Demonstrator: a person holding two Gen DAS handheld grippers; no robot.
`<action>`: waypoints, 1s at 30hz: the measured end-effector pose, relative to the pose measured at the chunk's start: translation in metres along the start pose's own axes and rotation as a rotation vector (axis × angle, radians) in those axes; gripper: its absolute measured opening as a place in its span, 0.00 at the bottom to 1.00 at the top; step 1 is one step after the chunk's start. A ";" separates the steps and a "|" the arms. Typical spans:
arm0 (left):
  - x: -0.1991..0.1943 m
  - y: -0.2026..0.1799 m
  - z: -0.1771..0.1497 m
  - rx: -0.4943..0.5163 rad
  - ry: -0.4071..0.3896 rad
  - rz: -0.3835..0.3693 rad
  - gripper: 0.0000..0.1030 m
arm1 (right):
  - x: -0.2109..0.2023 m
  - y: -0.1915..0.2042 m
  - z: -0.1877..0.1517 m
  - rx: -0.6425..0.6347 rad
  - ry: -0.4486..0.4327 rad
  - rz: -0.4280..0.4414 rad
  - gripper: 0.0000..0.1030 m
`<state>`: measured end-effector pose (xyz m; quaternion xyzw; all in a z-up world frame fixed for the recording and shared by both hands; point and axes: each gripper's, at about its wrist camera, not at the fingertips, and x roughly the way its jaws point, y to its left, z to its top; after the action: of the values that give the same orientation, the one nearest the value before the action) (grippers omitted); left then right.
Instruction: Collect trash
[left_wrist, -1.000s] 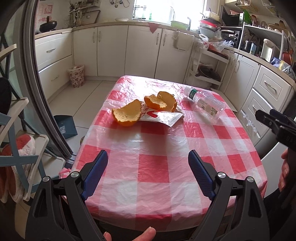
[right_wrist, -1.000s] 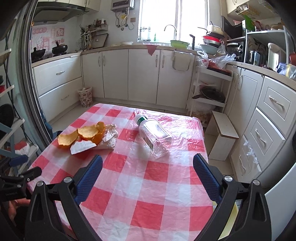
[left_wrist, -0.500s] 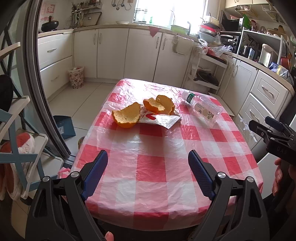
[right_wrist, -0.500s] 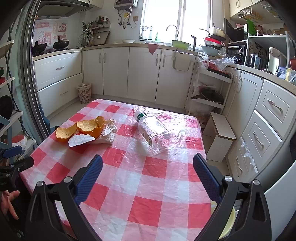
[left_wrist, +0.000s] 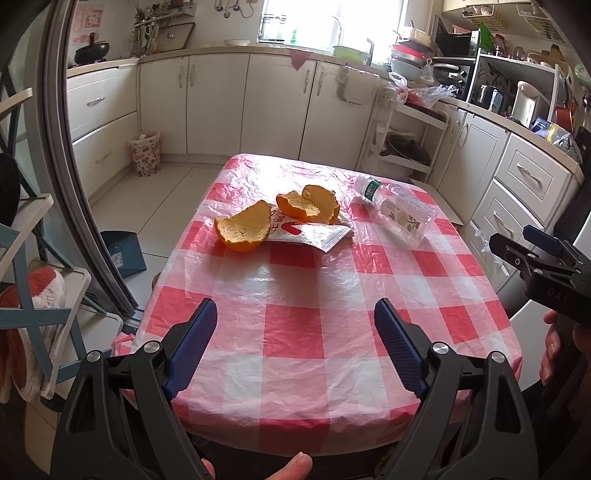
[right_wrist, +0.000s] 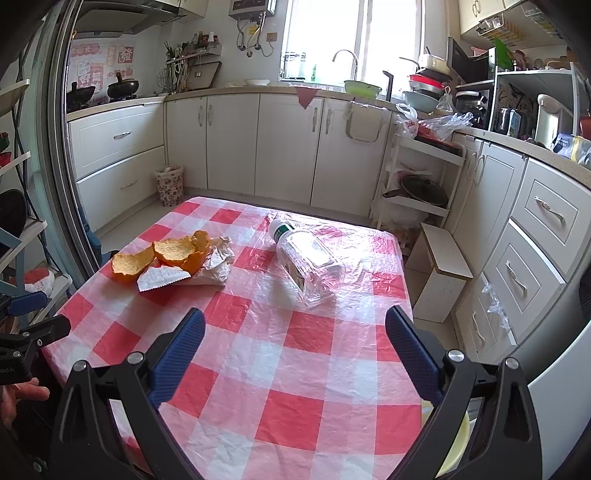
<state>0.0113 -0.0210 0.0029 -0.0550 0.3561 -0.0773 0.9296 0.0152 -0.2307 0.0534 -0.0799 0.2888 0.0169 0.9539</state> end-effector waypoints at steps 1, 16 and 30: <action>0.000 -0.001 0.000 0.002 -0.002 -0.002 0.81 | 0.000 0.000 0.000 -0.001 0.000 0.000 0.91; -0.001 0.004 0.001 -0.033 -0.016 -0.007 0.81 | 0.000 0.001 -0.002 -0.007 0.002 0.000 0.91; -0.001 0.001 0.000 -0.010 -0.015 -0.006 0.81 | 0.000 0.002 -0.001 -0.008 0.002 0.000 0.91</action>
<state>0.0107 -0.0196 0.0036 -0.0614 0.3493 -0.0779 0.9318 0.0145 -0.2293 0.0520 -0.0837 0.2895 0.0180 0.9534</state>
